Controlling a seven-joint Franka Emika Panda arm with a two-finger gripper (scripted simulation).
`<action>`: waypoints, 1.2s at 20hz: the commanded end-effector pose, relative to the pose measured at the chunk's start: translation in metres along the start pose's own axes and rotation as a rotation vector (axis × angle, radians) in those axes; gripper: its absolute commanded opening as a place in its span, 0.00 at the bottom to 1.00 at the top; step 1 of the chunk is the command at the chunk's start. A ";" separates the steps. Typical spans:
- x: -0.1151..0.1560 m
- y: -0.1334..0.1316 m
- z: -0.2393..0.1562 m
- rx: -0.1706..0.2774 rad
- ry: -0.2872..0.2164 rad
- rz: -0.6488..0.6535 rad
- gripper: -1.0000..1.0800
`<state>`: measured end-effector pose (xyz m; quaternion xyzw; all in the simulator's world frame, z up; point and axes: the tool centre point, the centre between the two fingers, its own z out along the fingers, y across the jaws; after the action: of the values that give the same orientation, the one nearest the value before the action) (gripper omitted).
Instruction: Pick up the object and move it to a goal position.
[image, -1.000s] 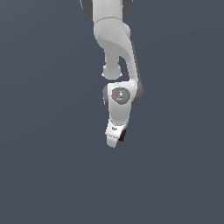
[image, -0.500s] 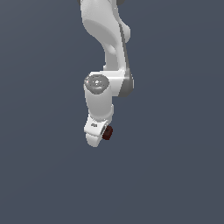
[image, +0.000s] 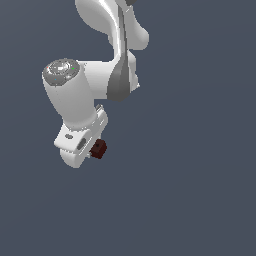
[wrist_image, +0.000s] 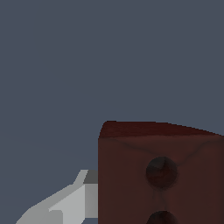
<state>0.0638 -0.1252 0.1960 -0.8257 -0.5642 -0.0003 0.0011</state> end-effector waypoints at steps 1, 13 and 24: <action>-0.014 0.013 -0.018 -0.001 0.001 -0.001 0.00; -0.058 0.055 -0.071 -0.001 -0.001 0.000 0.00; -0.070 0.068 -0.085 -0.001 -0.002 0.000 0.00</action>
<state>0.1013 -0.2141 0.2787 -0.8258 -0.5640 0.0007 0.0010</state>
